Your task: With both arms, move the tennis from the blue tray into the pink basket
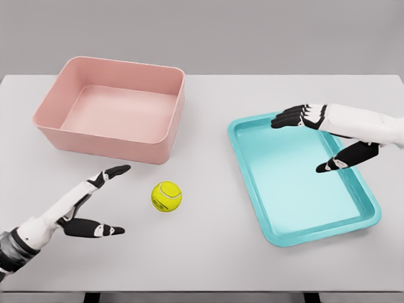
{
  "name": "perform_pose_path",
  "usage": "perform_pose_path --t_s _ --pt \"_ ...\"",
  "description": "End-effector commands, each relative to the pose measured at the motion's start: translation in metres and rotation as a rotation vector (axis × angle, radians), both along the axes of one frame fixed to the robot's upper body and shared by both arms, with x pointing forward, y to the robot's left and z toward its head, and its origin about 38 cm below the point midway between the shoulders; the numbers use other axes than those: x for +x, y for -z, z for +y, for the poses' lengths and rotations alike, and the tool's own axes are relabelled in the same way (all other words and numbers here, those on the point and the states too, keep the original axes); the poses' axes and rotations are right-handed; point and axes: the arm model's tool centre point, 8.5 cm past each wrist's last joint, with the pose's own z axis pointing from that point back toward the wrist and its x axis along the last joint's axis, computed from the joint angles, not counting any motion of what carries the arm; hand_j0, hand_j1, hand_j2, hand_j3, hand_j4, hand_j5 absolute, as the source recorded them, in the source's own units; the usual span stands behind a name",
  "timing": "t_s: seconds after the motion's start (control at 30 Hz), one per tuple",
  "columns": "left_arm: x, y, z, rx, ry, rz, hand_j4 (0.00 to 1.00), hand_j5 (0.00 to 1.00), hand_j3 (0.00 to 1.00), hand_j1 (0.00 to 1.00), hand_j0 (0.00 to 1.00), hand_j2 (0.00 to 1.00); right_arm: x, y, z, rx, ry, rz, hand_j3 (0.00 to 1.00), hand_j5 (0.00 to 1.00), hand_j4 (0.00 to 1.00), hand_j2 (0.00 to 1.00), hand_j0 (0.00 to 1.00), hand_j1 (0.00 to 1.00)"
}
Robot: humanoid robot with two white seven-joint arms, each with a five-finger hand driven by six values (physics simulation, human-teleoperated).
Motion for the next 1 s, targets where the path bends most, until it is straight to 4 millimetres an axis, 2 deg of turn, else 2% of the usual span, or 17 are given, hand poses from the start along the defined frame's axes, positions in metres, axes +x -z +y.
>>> perform_pose_path --t_s 0.0,0.1,0.2,0.37,0.53,0.73,0.97 --pt "-0.002 0.001 -0.008 -0.017 0.012 -0.003 1.0 1.0 1.0 1.0 1.0 1.0 -0.001 0.0 -0.001 0.0 0.002 0.005 1.0 1.0 1.0 1.0 1.0 1.0" --pt "-0.004 0.002 -0.015 -0.029 0.025 0.0 1.0 1.0 1.0 1.0 1.0 1.0 -0.002 0.004 -0.001 -0.001 0.003 0.014 1.0 1.0 1.0 1.0 1.0 1.0" --pt "0.003 -0.004 -0.025 -0.032 0.06 -0.021 1.0 1.0 1.0 1.0 1.0 1.0 -0.003 0.0 -0.004 -0.014 0.006 0.009 1.0 1.0 1.0 1.0 1.0 1.0" --pt "0.001 -0.002 -0.035 -0.04 0.095 -0.012 1.0 1.0 1.0 1.0 1.0 1.0 -0.004 -0.001 -0.003 -0.01 0.002 0.005 1.0 1.0 1.0 1.0 1.0 1.0" --pt "0.001 -0.002 -0.039 -0.041 0.107 -0.011 1.0 1.0 1.0 1.0 1.0 1.0 -0.003 -0.002 0.0 0.0 -0.002 0.003 1.0 1.0 1.0 1.0 1.0 1.0" --pt "0.008 -0.008 -0.044 -0.077 0.103 -0.025 1.0 1.0 1.0 1.0 1.0 1.0 -0.003 -0.001 0.001 0.001 -0.005 0.004 1.0 1.0 1.0 1.0 1.0 1.0" --pt "0.024 0.001 -0.049 -0.031 0.035 0.066 1.0 1.0 1.0 1.0 1.0 1.0 -0.005 -0.002 0.003 0.004 -0.015 0.002 1.0 1.0 1.0 1.0 1.0 1.0"
